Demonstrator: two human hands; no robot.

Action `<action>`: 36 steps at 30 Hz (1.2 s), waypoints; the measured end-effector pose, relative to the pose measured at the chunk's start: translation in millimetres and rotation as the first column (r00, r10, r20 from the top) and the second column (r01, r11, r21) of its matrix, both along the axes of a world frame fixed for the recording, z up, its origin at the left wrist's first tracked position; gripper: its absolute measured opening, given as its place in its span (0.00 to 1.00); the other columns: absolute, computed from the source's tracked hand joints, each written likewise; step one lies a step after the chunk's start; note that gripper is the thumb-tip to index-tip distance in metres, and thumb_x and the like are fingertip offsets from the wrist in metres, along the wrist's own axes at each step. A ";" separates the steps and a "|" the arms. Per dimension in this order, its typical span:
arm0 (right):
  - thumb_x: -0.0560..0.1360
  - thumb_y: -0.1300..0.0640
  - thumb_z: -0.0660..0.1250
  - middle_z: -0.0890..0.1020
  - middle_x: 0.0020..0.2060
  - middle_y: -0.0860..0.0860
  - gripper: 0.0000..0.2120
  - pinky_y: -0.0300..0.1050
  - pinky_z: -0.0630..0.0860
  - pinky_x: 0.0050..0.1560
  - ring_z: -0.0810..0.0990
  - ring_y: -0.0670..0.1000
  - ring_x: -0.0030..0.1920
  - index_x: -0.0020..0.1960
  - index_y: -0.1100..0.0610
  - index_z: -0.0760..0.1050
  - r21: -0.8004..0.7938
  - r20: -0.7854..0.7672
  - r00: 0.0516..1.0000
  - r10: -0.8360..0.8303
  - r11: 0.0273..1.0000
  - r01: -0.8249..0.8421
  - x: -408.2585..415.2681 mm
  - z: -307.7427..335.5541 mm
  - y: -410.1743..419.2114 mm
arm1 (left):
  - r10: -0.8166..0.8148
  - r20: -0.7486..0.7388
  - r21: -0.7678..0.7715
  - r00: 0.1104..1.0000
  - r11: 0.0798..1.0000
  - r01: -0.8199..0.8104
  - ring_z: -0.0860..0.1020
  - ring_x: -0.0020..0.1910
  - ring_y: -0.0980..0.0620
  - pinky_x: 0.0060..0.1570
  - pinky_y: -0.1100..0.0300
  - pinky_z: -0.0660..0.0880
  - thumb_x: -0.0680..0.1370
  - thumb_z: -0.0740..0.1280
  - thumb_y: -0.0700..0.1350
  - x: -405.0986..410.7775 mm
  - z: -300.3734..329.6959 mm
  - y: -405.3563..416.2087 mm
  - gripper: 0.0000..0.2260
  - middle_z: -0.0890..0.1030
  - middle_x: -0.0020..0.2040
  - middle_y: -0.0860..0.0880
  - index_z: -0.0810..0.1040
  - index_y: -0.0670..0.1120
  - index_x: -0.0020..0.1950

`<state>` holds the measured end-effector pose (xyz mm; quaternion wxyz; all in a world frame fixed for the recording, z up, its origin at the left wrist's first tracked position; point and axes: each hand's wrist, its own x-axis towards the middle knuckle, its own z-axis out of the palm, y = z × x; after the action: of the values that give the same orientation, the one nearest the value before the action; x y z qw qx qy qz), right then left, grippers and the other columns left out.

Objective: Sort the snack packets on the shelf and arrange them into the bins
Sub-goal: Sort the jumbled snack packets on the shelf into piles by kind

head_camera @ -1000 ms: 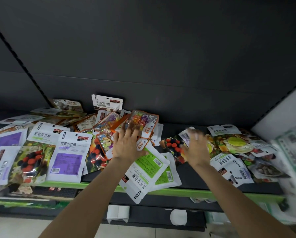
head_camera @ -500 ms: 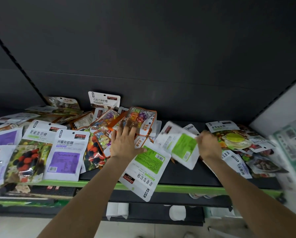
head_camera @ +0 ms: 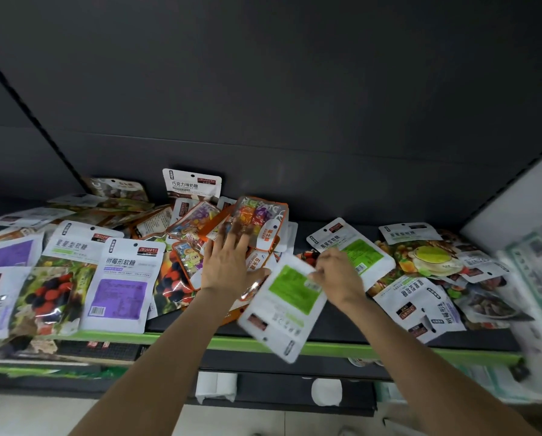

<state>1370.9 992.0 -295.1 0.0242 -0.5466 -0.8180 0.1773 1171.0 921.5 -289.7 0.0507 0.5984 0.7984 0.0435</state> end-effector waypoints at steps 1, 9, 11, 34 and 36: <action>0.76 0.53 0.66 0.73 0.57 0.52 0.11 0.40 0.72 0.56 0.72 0.50 0.59 0.52 0.61 0.78 0.088 0.042 0.998 -0.043 0.995 0.039 10.2 5.3 5.1 | -0.002 -0.003 0.001 1.000 1.000 0.002 0.49 0.77 0.43 0.74 0.46 0.50 0.74 0.60 0.67 -0.1 0.0 -0.2 0.36 0.54 0.77 0.48 0.54 0.50 0.75; 0.77 0.40 0.57 0.58 0.74 0.55 0.31 0.53 0.54 0.74 0.54 0.56 0.75 0.76 0.48 0.52 0.121 0.158 0.983 0.091 0.986 -0.111 14.5 -2.5 5.8 | 0.004 -0.062 0.033 0.998 0.999 -0.002 0.54 0.75 0.42 0.72 0.46 0.54 0.76 0.55 0.67 0.3 -2.0 -0.8 0.31 0.60 0.75 0.47 0.59 0.50 0.72; 0.76 0.34 0.53 0.46 0.77 0.51 0.34 0.56 0.43 0.75 0.42 0.55 0.77 0.77 0.43 0.45 -0.032 0.273 0.943 0.188 0.982 -0.187 5.8 -14.9 -4.0 | -0.008 -0.083 0.032 0.997 0.999 0.011 0.53 0.76 0.43 0.72 0.46 0.54 0.77 0.51 0.67 1.3 -3.2 -2.5 0.31 0.58 0.76 0.47 0.57 0.50 0.74; 0.79 0.60 0.60 0.77 0.57 0.59 0.12 0.48 0.73 0.45 0.76 0.59 0.56 0.61 0.61 0.71 0.044 -0.023 0.929 -0.369 0.928 0.370 -10.2 10.5 45.0 | 0.278 -0.044 -0.115 0.960 0.953 -0.281 0.43 0.77 0.40 0.74 0.43 0.48 0.71 0.65 0.67 -35.1 10.9 -17.0 0.45 0.48 0.78 0.43 0.47 0.47 0.77; 0.77 0.63 0.63 0.71 0.62 0.62 0.22 0.53 0.74 0.50 0.71 0.61 0.62 0.69 0.62 0.64 0.195 0.107 0.907 -0.408 0.903 0.383 16.5 10.0 44.8 | 0.253 -0.112 -0.112 0.961 0.958 -0.265 0.34 0.74 0.37 0.70 0.41 0.35 0.71 0.62 0.69 -24.6 17.1 -8.4 0.49 0.38 0.76 0.37 0.40 0.42 0.77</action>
<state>1387.4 1036.9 -285.1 0.0464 -0.7088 -0.7015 0.0584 1146.3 913.1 -272.6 0.0439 0.4855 0.8726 -0.0297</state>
